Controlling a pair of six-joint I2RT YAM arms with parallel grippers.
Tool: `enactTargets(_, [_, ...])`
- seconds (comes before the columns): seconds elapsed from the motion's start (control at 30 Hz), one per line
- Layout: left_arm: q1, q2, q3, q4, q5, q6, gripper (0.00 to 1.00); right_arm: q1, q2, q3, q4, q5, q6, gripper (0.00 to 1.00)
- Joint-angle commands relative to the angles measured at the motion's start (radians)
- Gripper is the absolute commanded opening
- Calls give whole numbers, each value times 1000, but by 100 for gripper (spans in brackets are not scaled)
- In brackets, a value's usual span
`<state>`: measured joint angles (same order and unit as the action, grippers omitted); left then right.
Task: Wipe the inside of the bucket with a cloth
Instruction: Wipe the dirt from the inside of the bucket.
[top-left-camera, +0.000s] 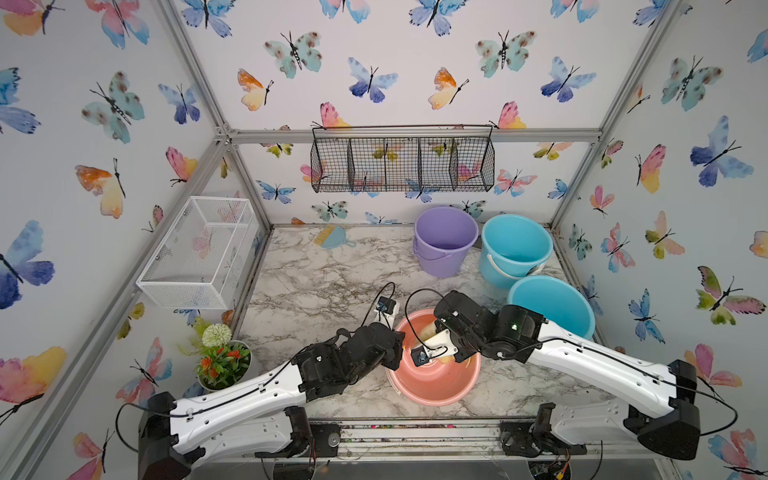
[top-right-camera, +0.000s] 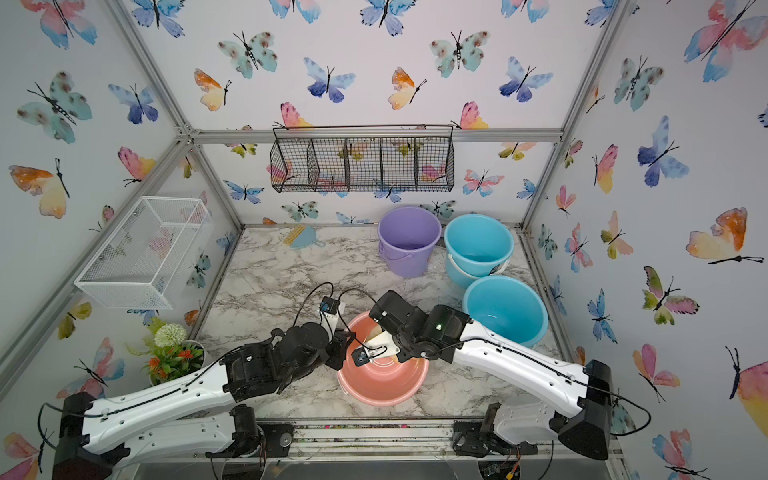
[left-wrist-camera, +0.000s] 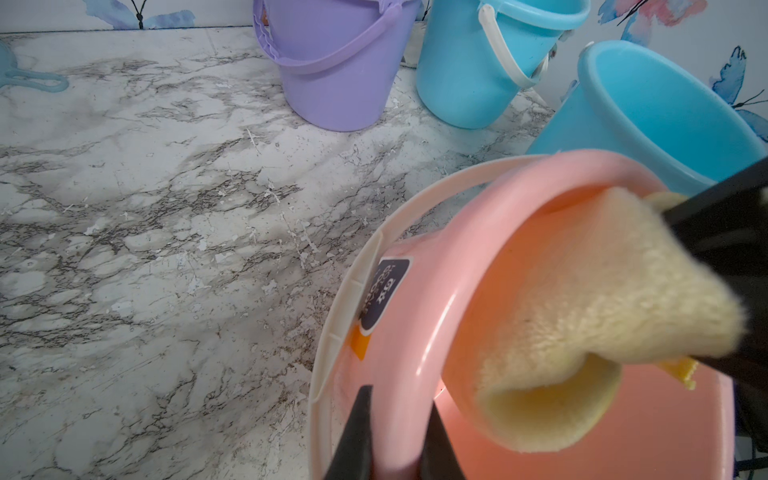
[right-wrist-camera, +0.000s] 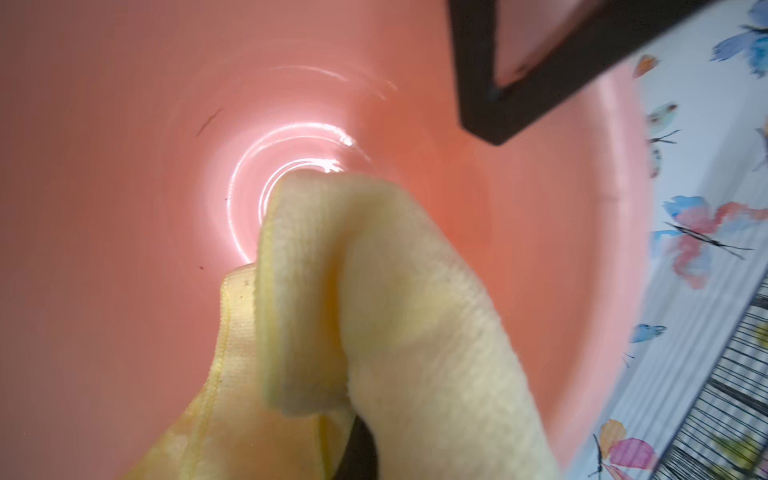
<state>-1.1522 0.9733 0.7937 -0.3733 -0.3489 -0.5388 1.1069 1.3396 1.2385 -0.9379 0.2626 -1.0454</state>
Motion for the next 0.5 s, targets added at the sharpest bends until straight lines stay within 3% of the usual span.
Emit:
enactTargets(0.0, [0,-13,3,10,7,7,0,4,33,-19,-114,9,50,2])
enactTargets(0.23, [-1,-30,4,-1,6,13,0,4,132,-133,-46,-23,81,2])
enactTargets(0.47, [0,-44,0,-4,7,11,0,4,235,-249,143,-28,98,2])
